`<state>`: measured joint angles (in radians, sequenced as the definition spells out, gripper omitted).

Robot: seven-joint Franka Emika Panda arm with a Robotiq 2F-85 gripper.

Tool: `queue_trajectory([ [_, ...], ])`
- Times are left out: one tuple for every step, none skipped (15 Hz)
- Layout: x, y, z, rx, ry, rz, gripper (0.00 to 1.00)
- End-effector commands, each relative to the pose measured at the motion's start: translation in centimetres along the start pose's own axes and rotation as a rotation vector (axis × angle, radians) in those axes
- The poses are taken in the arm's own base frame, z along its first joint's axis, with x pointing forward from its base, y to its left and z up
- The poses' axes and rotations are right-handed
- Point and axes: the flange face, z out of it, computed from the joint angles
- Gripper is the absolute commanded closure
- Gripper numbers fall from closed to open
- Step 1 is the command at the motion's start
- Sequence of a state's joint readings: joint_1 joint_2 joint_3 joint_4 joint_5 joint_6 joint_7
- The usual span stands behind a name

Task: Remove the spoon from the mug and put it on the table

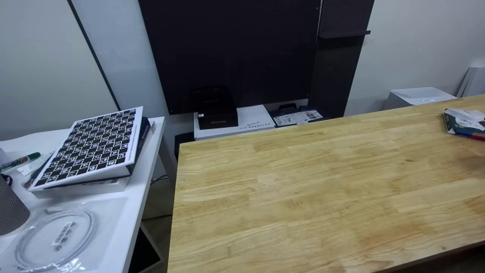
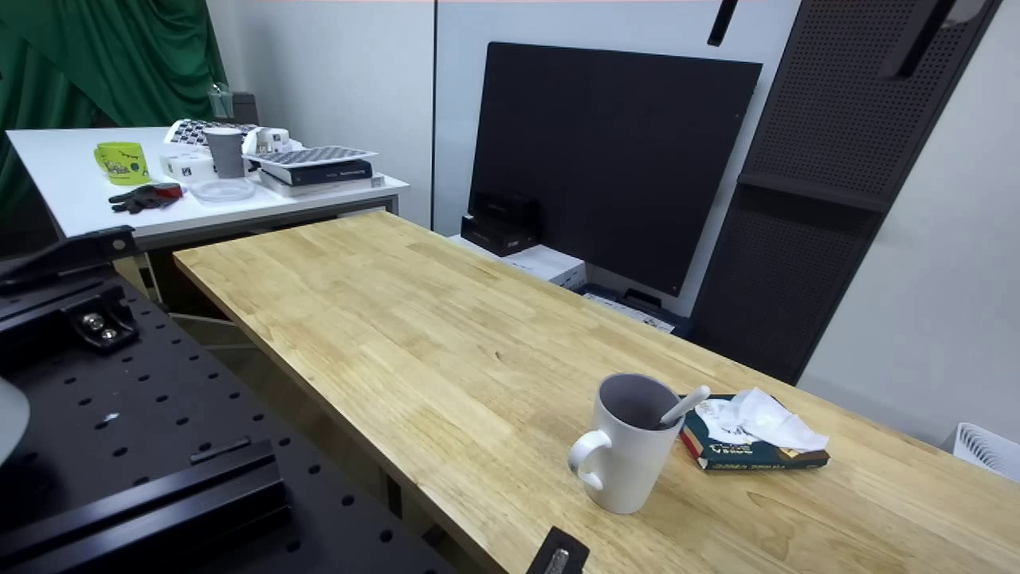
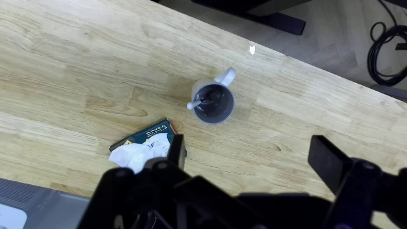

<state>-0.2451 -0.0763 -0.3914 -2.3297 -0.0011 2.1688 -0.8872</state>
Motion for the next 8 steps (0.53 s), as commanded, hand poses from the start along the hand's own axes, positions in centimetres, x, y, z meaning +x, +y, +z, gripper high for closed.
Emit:
queue_trajectory([
  [0.01,-0.01,-0.03,0.000,0.000,0.000,0.00],
  [0.01,-0.01,-0.04,0.000,0.000,0.000,0.00],
  [0.01,-0.01,-0.04,0.000,0.000,0.000,0.00],
  [0.02,-0.01,-0.04,0.000,0.000,0.000,0.00],
  [0.01,-0.01,-0.04,0.000,0.000,0.000,0.00],
  [0.01,-0.01,-0.04,0.000,0.000,0.000,0.00],
  [0.15,0.26,0.03,-0.004,0.003,-0.013,0.00],
  [0.40,0.68,0.18,-0.007,0.010,-0.011,0.00],
])
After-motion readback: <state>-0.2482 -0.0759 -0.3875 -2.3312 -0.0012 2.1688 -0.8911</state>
